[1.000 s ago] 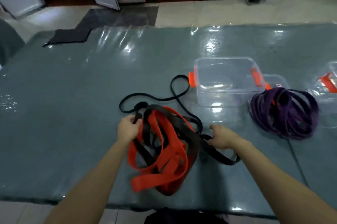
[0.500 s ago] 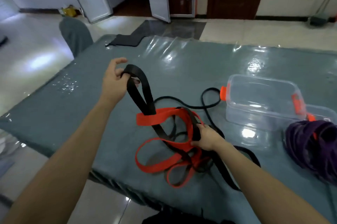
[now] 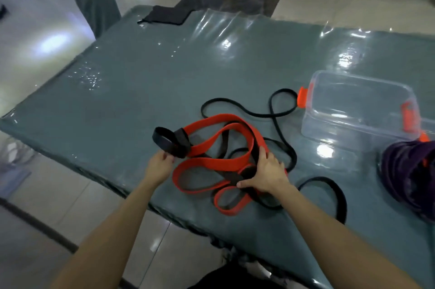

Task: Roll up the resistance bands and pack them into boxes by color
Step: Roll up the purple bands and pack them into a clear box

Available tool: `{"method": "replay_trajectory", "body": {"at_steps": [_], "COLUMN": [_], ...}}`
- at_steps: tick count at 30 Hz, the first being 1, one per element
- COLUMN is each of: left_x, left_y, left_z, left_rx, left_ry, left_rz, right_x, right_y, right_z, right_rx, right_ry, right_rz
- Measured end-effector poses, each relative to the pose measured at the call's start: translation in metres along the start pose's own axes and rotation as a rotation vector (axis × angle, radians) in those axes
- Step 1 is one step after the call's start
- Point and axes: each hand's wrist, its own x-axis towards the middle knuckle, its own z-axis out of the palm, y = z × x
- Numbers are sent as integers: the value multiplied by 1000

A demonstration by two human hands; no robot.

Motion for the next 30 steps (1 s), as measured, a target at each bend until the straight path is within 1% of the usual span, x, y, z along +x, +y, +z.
{"method": "replay_trajectory", "body": {"at_steps": [1, 3, 5, 7, 8, 9, 11, 12, 13, 15, 16, 17, 20, 21, 22, 23, 24, 25, 26, 27, 28, 30], "left_x": [4, 11, 20, 32, 39, 44, 46, 48, 50, 58, 65, 74, 104, 112, 119, 123, 125, 125, 123, 118, 110, 94], "left_y": [9, 28, 44, 57, 60, 62, 56, 53, 52, 62, 73, 88, 131, 139, 142, 140, 135, 127, 117, 106, 94, 69], "left_z": [6, 16, 23, 27, 30, 34, 43, 46, 46, 36, 25, 10, -49, -67, -80, -87, -88, -82, -70, -56, -40, -12], "left_rx": [-13, -127, -161, -111, -5, 196, 701, 858, 879, 697, 578, 458, 139, 127, 176, 255, 338, 392, 405, 382, 329, 225], "left_ry": [-7, -69, -89, -77, -89, -121, -230, -241, -224, -191, -160, -91, 239, 367, 486, 566, 563, 470, 314, 155, 39, -63], "left_rz": [85, 221, 306, 349, 354, 372, 410, 446, 480, 515, 527, 535, 604, 624, 602, 547, 480, 418, 370, 323, 285, 278], "right_x": [0, -1, -3, -8, -10, -12, -15, -16, -17, -16, -15, -14, -8, -6, -4, -3, -2, -2, -3, -4, -5, -10], "right_y": [0, -1, 1, 5, 8, 11, 17, 18, 19, 22, 23, 24, 22, 19, 17, 15, 14, 13, 12, 11, 11, 11], "right_z": [1, 0, 2, 4, 5, 6, 8, 9, 11, 12, 11, 9, 2, 0, -2, -4, -6, -7, -9, -9, -10, -9], "right_rx": [-2, -54, -103, -87, -85, -104, -171, -192, -203, -192, -174, -154, -125, -123, -125, -134, -148, -160, -169, -172, -168, -156], "right_ry": [7, 0, 10, 21, 28, 35, 29, 19, 7, -9, -27, -52, -117, -130, -136, -139, -143, -144, -144, -142, -138, -113], "right_rz": [7, -1, -15, -6, -1, -5, -18, -18, -15, -2, 8, 16, 32, 36, 40, 40, 36, 27, 12, -4, -16, -26]}}
